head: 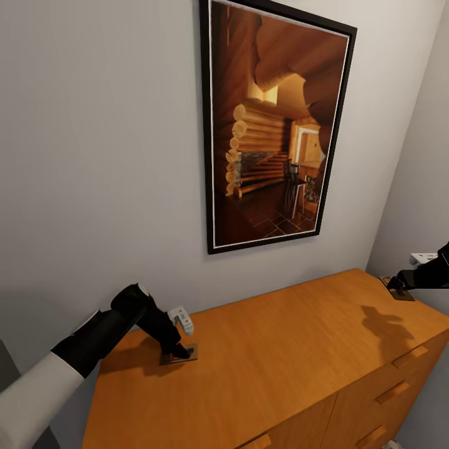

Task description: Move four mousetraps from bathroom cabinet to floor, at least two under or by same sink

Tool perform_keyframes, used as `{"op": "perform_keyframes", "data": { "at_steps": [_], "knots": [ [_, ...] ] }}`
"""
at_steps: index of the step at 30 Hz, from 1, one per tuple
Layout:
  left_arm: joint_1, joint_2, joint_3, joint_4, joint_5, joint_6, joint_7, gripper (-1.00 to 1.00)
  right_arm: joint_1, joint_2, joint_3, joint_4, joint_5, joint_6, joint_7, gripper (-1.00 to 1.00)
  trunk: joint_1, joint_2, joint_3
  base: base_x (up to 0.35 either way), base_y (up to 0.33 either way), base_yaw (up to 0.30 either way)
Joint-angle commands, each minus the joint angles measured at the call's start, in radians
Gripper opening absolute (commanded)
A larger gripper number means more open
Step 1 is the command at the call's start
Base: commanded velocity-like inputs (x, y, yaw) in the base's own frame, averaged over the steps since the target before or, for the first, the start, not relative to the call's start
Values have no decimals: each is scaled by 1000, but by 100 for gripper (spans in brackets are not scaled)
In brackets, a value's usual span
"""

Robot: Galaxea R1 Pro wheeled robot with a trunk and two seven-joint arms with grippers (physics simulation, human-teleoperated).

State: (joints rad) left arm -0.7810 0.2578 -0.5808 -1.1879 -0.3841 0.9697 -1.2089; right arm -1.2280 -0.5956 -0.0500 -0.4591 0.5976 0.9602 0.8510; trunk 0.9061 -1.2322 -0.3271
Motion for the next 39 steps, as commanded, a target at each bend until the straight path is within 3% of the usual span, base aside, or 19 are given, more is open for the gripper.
{"op": "perform_keyframes", "data": {
  "at_steps": [1,31,39],
  "knots": [
    [-1,0,-1,2,-10,7,-10,100,-1,1,-5,-1,8,5,6,-100,0,-1,-1,0,0,0],
    [-1,3,-1,24,-9,34,-10,100,-1,0,-5,-1,8,5,7,-100,0,-1,-1,0,0,0],
    [-1,0,-2,90,-9,35,-8,100,-1,0,-5,0,8,5,5,-100,0,-1,-1,0,0,0]
  ]
}}
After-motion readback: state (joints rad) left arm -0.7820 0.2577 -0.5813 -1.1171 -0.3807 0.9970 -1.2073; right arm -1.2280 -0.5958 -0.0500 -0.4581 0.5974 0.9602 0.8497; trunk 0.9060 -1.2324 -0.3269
